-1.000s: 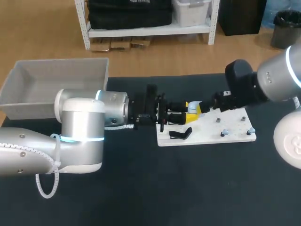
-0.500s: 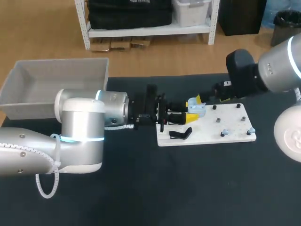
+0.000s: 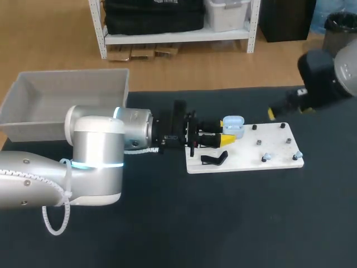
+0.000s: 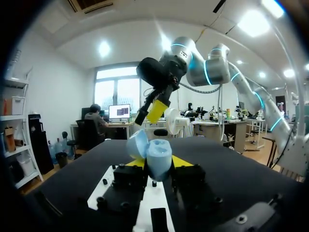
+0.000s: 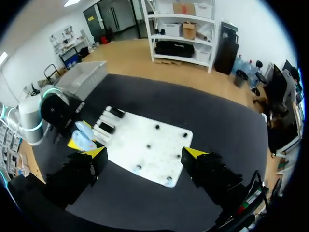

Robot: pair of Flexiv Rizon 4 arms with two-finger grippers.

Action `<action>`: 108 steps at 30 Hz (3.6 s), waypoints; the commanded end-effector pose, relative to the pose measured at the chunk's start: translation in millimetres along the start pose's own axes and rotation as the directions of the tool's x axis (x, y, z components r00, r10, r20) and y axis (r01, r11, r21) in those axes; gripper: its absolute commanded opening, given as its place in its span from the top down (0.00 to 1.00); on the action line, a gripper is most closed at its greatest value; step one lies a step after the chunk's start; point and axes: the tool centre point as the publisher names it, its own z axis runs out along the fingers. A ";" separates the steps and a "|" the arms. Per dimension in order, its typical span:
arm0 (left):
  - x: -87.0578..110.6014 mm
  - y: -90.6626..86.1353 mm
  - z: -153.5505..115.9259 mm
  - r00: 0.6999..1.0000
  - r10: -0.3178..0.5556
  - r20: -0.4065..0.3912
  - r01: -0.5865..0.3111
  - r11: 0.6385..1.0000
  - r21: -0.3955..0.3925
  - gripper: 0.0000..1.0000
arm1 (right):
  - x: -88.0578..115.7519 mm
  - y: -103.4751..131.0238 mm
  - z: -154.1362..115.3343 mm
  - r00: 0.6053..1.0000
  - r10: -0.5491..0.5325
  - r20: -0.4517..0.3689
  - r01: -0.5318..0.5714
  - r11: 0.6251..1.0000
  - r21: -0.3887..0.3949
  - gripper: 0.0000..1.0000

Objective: Pick up each earbud case from the left stands, insert the matching earbuds, close the lid, and place the case in the box.

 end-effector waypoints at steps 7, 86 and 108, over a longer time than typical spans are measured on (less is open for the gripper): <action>0.4 0.7 0.0 1.000 -0.001 0.000 0.001 1.000 0.002 1.00 | 42.2 -7.6 -8.2 0.988 0.043 -0.148 0.010 0.939 0.343 0.00; 0.4 0.7 0.0 1.000 -0.001 0.000 0.001 1.000 0.002 1.00 | 91.5 -36.7 65.0 0.964 0.042 -0.262 0.007 0.983 0.185 0.58; 0.4 0.7 0.0 1.000 -0.001 0.000 0.001 1.000 0.002 1.00 | 93.4 -40.3 70.8 0.959 0.052 -0.279 -0.001 0.983 0.181 0.68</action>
